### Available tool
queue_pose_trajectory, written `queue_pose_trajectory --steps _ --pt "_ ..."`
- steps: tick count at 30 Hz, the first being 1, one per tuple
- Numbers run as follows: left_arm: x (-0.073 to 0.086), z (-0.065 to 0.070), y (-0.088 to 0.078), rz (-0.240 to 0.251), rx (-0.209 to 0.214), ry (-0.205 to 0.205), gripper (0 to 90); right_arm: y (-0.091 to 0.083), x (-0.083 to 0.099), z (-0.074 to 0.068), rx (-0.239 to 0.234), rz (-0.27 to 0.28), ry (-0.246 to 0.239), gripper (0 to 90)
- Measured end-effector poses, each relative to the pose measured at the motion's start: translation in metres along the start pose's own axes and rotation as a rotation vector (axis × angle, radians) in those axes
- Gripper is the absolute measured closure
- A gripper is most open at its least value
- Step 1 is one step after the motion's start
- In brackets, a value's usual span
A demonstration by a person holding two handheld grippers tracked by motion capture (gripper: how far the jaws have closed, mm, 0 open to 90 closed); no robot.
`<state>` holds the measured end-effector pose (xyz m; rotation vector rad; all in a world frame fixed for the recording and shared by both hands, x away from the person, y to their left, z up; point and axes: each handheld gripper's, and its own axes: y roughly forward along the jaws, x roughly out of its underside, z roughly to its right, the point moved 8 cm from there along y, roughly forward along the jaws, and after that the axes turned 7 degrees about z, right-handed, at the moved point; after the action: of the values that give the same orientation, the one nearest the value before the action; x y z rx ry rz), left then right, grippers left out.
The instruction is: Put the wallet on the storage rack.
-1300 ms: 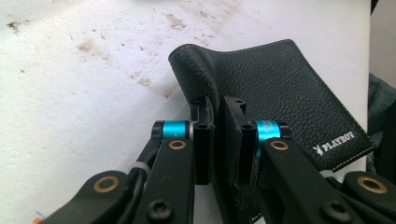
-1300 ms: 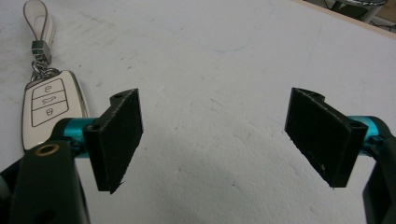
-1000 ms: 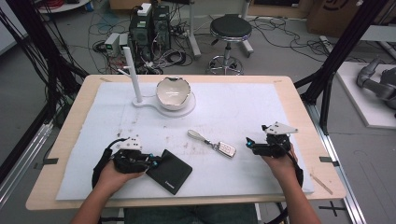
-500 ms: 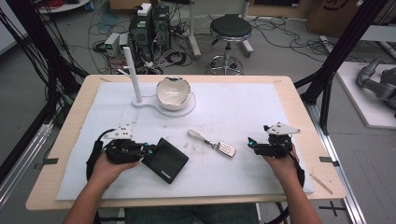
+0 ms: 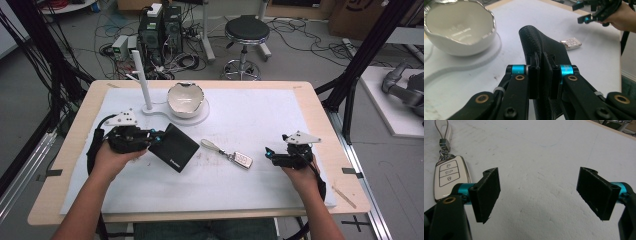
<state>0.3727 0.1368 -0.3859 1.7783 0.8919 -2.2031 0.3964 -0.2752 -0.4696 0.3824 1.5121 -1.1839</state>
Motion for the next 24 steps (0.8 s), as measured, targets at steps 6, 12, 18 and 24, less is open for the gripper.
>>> queue_pose_trajectory --steps 6,12,18,24 --pt "-0.025 -0.013 0.002 -0.015 -0.038 0.04 83.1 0.0 0.0 0.0 0.001 -0.002 -0.007 19.4" --pt "-0.046 -0.028 0.011 -0.034 -0.074 0.068 83.1 0.001 -0.001 -0.002 -0.001 -0.002 -0.008 19.4" --pt "-0.059 -0.047 0.024 -0.034 -0.091 0.06 83.1 0.0 -0.001 -0.002 -0.001 -0.001 -0.006 19.4" --pt "-0.08 -0.069 0.039 -0.04 -0.133 0.057 83.1 -0.001 0.0 -0.002 -0.001 0.0 0.004 19.4"
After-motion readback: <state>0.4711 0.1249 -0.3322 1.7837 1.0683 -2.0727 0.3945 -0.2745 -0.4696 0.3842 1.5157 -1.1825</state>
